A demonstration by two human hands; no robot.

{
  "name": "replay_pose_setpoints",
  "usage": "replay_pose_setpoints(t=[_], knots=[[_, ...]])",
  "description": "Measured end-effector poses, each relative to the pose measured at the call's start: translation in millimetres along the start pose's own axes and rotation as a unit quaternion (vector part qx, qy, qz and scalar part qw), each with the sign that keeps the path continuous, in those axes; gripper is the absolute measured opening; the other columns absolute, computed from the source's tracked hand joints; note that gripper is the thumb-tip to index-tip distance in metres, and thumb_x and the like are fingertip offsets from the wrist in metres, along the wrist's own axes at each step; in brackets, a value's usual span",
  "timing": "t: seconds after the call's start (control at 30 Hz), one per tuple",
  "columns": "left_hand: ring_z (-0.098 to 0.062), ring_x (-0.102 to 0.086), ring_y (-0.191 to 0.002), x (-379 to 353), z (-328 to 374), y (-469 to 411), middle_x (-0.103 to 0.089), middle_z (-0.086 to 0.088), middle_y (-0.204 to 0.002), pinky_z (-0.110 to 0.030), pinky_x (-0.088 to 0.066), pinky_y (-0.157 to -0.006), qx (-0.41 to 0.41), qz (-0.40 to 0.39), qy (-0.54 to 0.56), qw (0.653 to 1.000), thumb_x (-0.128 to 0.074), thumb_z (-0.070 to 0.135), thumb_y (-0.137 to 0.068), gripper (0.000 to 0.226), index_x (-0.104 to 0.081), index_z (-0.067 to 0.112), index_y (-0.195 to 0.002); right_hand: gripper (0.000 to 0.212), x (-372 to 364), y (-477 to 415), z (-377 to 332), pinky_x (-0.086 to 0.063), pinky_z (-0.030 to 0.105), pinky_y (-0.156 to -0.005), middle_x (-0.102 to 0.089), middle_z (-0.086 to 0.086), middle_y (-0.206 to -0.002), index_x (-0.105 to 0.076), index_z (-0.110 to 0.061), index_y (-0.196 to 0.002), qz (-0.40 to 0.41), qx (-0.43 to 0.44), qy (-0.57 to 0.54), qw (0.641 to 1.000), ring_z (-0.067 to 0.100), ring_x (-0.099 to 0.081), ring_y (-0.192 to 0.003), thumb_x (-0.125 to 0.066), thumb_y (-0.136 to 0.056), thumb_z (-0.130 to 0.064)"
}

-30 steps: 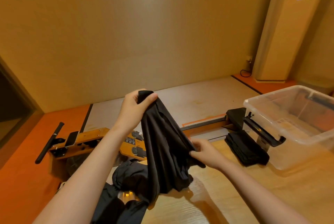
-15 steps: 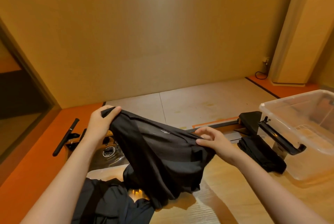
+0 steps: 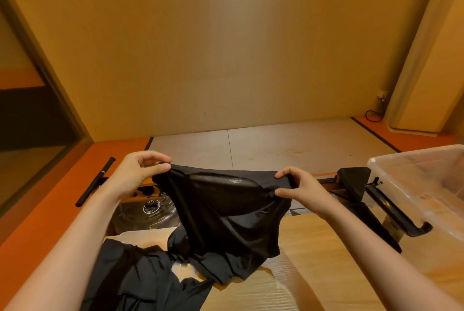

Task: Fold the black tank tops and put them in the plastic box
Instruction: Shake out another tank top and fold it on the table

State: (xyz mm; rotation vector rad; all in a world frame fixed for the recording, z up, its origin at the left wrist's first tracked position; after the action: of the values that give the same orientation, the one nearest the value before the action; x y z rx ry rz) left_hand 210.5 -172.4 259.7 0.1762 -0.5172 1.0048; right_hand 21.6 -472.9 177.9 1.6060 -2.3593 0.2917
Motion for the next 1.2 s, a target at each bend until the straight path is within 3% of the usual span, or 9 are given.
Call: replay_pose_setpoints(t=[0.1, 0.2, 0.43, 0.57, 0.67, 0.8, 1.0, 1.1, 1.2], knots=[[0.003, -0.064, -0.073, 2.4, -0.5, 1.2, -0.072, 0.001, -0.089, -0.019, -0.042, -0.068, -0.004, 0.011, 0.001, 1.0, -0.069, 0.011, -0.085, 0.011, -0.073, 0.015, -0.094, 0.021, 3.7, -3.4, -9.4, -0.054, 0.025, -0.077, -0.059, -0.006, -0.104, -0.064, -0.019, -0.097, 0.018, 0.033, 0.072, 0.997, 0.008, -0.06, -0.095, -0.073, -0.082, -0.008], [-0.003, -0.066, -0.077, 7.8, -2.8, 2.8, -0.073, 0.001, -0.085, -0.021, -0.044, -0.071, -0.003, 0.019, -0.002, 1.0, -0.069, 0.011, -0.084, 0.009, -0.073, 0.014, -0.091, 0.011, 3.4, -8.7, -16.3, -0.049, 0.018, -0.076, -0.063, -0.007, -0.096, -0.069, -0.022, -0.088, 0.016, 0.069, 0.116, 0.991, 0.002, -0.059, -0.09, -0.071, -0.084, -0.013], [-0.002, -0.065, -0.069, 14.1, 7.3, 5.9, -0.071, 0.006, -0.075, -0.023, -0.045, -0.072, -0.016, -0.007, -0.053, 0.998, -0.068, 0.014, -0.086, 0.005, -0.071, 0.012, -0.084, 0.009, 1.9, -12.3, -39.3, -0.051, 0.018, -0.072, -0.07, -0.004, -0.084, -0.073, -0.016, -0.085, -0.002, 0.097, 0.057, 0.994, 0.003, -0.064, -0.08, -0.065, -0.089, -0.016], [-0.012, -0.049, -0.055, 13.2, 13.4, 5.7, -0.056, -0.006, -0.067, -0.018, -0.039, -0.061, -0.015, -0.015, -0.067, 0.998, -0.058, 0.024, -0.094, 0.021, -0.062, 0.004, -0.089, 0.014, 1.3, -12.6, -58.9, -0.051, 0.014, -0.074, -0.071, -0.007, -0.086, -0.074, -0.012, -0.09, 0.004, 0.129, 0.04, 0.991, -0.001, -0.064, -0.082, -0.06, -0.092, -0.013], [-0.011, -0.035, -0.058, 12.4, 16.7, 2.9, -0.042, -0.005, -0.073, -0.024, -0.03, -0.055, -0.015, 0.006, -0.097, 0.995, -0.044, 0.031, -0.101, 0.029, -0.051, 0.003, -0.096, 0.016, 7.1, -12.2, -72.3, -0.049, 0.012, -0.075, -0.071, -0.005, -0.088, -0.073, -0.012, -0.09, 0.048, 0.16, 0.032, 0.985, -0.002, -0.064, -0.083, -0.057, -0.094, -0.012], [-0.013, -0.036, -0.064, 5.4, 21.4, 1.8, -0.042, -0.002, -0.077, -0.029, -0.03, -0.059, -0.027, 0.004, -0.127, 0.992, -0.036, 0.035, -0.103, 0.027, -0.047, 0.01, -0.098, 0.021, 19.4, -13.5, -84.6, -0.05, 0.019, -0.072, -0.064, 0.003, -0.077, -0.06, -0.011, -0.085, 0.137, 0.171, 0.013, 0.976, 0.003, -0.06, -0.07, -0.046, -0.1, -0.012], [-0.012, -0.054, -0.065, -16.1, 56.5, 5.2, -0.055, 0.003, -0.073, -0.026, -0.042, -0.063, -0.075, -0.033, -0.097, 0.992, -0.049, 0.034, -0.098, 0.021, -0.052, 0.017, -0.086, 0.018, -69.2, -0.5, -43.4, -0.052, 0.023, -0.071, -0.061, -0.006, -0.077, -0.057, -0.029, -0.084, -0.045, 0.1, 0.149, 0.983, 0.005, -0.059, -0.071, -0.047, -0.099, -0.025], [-0.004, -0.05, -0.064, -24.9, 69.6, 11.2, -0.054, 0.009, -0.071, -0.02, -0.041, -0.061, -0.105, -0.064, -0.148, 0.981, -0.067, 0.03, -0.088, 0.021, -0.053, 0.016, -0.082, 0.018, -101.5, 7.8, -28.6, -0.052, 0.028, -0.074, -0.065, -0.001, -0.078, -0.062, -0.021, -0.086, -0.066, 0.092, 0.128, 0.985, 0.004, -0.06, -0.07, -0.05, -0.098, -0.027], [0.004, -0.053, -0.064, -33.1, 75.7, 20.6, -0.058, 0.013, -0.07, -0.012, -0.041, -0.058, -0.117, -0.1, -0.161, 0.975, -0.077, 0.027, -0.079, 0.02, -0.059, 0.02, -0.08, 0.012, -120.0, 12.6, -23.4, -0.049, 0.024, -0.074, -0.064, -0.006, -0.084, -0.063, -0.019, -0.093, -0.075, 0.091, 0.106, 0.987, 0.0, -0.058, -0.075, -0.054, -0.096, -0.027]])
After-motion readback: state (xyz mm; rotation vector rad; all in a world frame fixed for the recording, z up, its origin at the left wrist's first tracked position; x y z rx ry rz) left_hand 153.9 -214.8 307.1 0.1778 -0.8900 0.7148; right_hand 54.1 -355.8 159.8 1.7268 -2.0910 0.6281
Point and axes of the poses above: each hand's wrist, its own y-axis away from the middle knuckle, its own x-axis out of the back of the hand, z = x × y, the point moved 8 cm from there along -y, towards the middle knuckle
